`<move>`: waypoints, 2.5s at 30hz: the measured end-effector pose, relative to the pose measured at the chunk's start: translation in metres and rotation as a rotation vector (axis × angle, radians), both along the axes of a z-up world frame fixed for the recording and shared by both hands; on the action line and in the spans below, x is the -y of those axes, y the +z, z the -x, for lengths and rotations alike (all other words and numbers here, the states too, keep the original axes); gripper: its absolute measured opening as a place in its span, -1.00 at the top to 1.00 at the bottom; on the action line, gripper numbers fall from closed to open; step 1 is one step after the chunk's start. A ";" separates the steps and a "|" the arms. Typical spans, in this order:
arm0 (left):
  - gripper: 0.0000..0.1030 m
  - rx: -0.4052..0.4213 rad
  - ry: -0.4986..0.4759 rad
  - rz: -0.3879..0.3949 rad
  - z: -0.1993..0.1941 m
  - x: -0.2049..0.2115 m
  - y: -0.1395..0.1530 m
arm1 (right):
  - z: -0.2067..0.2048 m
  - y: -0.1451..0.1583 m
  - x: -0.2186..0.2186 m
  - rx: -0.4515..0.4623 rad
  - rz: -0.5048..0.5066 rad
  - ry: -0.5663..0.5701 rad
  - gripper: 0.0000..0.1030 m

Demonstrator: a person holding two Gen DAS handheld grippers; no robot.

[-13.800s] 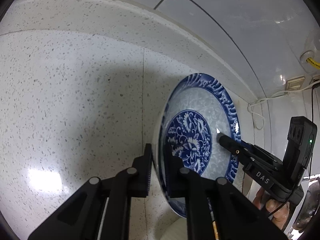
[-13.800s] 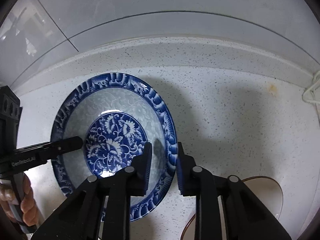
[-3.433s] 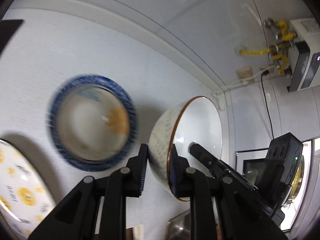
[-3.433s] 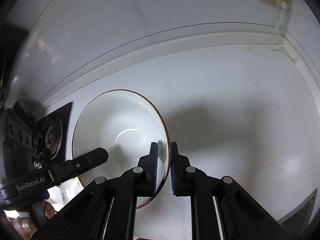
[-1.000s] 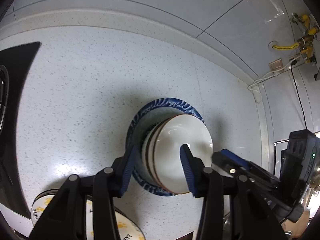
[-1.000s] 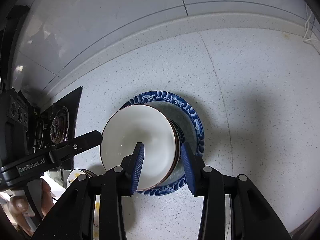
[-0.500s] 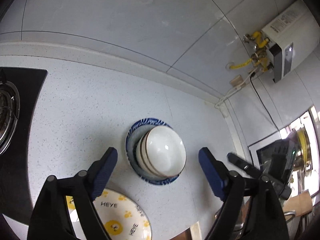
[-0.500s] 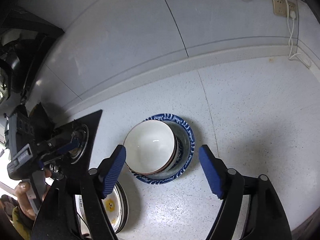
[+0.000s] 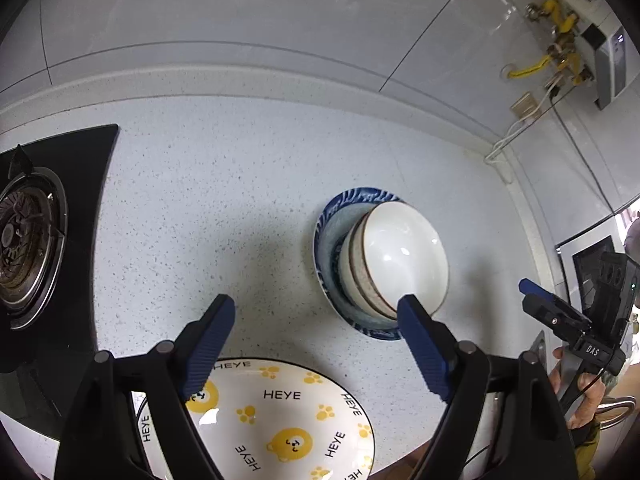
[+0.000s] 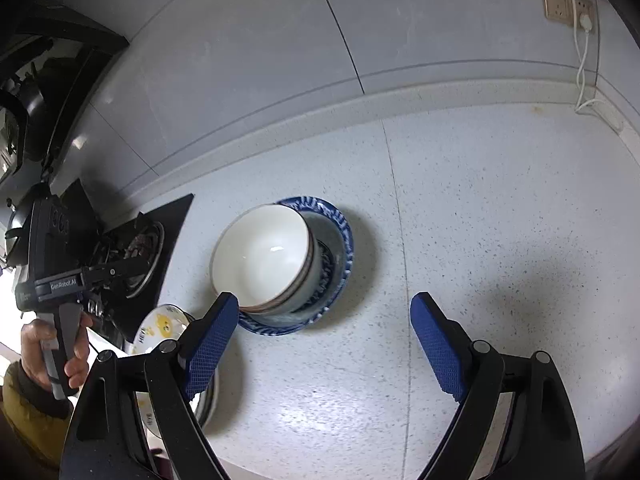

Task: Organize plates and bowls
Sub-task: 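Move both grippers toward the rim of the blue floral bowl stack, then close both grippers on the rim of the blue floral bowl, then lift the nested bowl stack with both grippers and carry it over the plate stack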

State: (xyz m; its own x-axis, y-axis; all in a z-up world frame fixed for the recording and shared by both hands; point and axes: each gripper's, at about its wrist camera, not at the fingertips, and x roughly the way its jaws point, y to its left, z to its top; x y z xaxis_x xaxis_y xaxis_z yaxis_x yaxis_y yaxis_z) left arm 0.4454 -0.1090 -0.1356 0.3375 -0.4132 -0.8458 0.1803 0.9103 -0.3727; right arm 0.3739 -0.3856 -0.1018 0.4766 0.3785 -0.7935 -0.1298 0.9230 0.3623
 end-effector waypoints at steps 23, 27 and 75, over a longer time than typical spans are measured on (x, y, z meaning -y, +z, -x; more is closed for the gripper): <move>-0.54 -0.040 -0.050 -0.108 -0.045 0.029 -0.059 | -0.049 -0.053 -0.006 -0.105 -0.023 0.062 -0.63; -0.42 -0.100 -0.071 -0.076 -0.056 0.025 -0.071 | -0.053 -0.060 -0.006 -0.136 -0.044 0.072 -0.54; 0.84 -0.279 -0.062 0.167 -0.087 0.053 -0.128 | -0.088 -0.116 -0.039 -0.303 -0.080 0.204 0.70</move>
